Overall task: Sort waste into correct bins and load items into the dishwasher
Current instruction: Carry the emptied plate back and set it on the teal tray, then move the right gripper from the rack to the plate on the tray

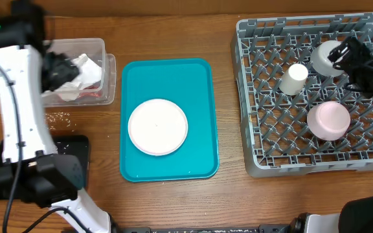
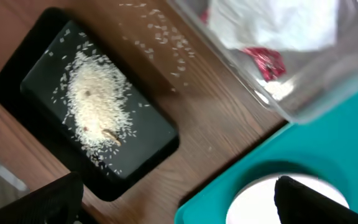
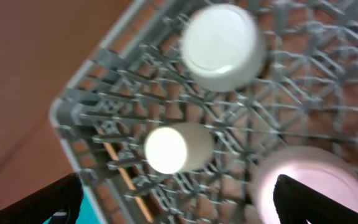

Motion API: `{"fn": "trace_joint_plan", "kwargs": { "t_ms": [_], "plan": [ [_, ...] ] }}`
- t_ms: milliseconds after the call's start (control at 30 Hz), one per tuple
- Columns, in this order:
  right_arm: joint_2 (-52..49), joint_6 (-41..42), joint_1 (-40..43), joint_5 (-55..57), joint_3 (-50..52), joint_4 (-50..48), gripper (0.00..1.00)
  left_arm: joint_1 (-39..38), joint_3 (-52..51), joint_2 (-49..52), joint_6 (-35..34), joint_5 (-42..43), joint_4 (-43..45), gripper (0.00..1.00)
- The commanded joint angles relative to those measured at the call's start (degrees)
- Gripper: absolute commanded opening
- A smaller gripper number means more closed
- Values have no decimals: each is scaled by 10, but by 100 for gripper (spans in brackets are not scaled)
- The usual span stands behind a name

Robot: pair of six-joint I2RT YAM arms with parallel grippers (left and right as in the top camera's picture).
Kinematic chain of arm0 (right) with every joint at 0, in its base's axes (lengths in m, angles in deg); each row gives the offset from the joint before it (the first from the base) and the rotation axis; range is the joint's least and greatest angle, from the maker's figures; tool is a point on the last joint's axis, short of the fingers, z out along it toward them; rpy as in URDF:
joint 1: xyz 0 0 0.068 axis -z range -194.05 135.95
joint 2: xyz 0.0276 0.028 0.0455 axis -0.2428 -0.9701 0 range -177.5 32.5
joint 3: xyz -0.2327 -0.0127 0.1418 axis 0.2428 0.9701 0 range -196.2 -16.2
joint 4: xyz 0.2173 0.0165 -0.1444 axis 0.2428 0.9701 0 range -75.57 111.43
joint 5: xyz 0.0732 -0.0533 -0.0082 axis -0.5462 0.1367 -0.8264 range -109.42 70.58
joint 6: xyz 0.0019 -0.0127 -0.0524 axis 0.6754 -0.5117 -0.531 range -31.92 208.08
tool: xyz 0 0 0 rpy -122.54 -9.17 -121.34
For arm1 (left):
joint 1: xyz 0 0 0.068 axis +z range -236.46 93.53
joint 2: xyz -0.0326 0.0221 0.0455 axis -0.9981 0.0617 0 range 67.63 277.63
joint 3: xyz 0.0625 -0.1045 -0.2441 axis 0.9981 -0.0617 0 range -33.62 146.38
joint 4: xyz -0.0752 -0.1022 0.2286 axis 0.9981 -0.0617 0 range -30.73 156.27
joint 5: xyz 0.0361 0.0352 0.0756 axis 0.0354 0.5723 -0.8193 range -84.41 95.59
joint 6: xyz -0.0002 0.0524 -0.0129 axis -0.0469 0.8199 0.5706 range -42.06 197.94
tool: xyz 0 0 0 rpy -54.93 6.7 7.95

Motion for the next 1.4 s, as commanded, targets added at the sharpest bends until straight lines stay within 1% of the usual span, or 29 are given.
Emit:
{"fn": "trace_joint_plan", "kwargs": {
  "t_ms": [0, 33, 100, 133, 200, 333, 433, 533, 633, 767, 800, 867, 933, 1000, 1033, 1100, 1167, 1267, 1367],
  "plan": [
    [13, 9, 1, -125, -13, -9, 100, 63, 11, -5, -5, 59, -3, 100],
    [11, 5, -6, -228, -12, -15, 100, 83, 11, -5, -6, 68, -3, 100],
    [7, -10, -29, -288, -12, -20, 100, 97, 11, -5, -6, 67, -3, 100],
    [4, -35, -72, -289, -11, -24, 100, 105, 11, -5, -6, 67, -2, 100],
    [0, -50, -129, -243, -9, -25, 100, 107, 11, -5, -5, 59, -1, 100],
    [-19, -49, -273, -100, -3, -31, 100, 107, 11, -5, -5, 41, -1, 100],
    [-55, -49, -380, -16, -3, -64, 100, 107, 11, -5, -6, 41, -1, 100],
    [-103, -49, -457, 46, -3, -103, 100, 107, 11, -5, -5, 41, -1, 100],
    [-149, -26, -503, 108, -3, -130, 100, 107, 11, -5, -5, 41, -1, 100],
    [-207, -16, -532, 123, -3, -158, 99, 107, 11, -5, -6, 41, -1, 100],
    [-231, -10, -536, 123, -3, -166, 94, 107, 11, -5, -6, 41, -1, 100],
    [-257, -8, -537, 124, -3, -170, 87, 107, 11, -5, -6, 41, -1, 100],
    [-278, -6, -537, 123, -3, -172, 78, 107, 11, -5, -5, 41, -1, 100],
    [-293, 8, -536, 123, -3, -173, 71, 107, 11, -5, -5, 41, -1, 100],
    [-304, 10, -536, 113, -3, -174, 65, 107, 11, -5, -6, 41, -1, 100],
    [-309, 14, -536, 103, -3, -174, 59, 107, 11, -5, -6, 41, -1, 100],
    [-312, 35, -537, 97, -3, -172, 52, 107, 11, -5, -5, 41, -1, 100],
    [-318, 53, -540, 97, -3, -164, 49, 107, 11, -5, -6, 41, -1, 100],
    [-328, 66, -539, 97, -3, -155, 49, 107, 11, -5, -6, 41, -1, 100]
  ]
}}
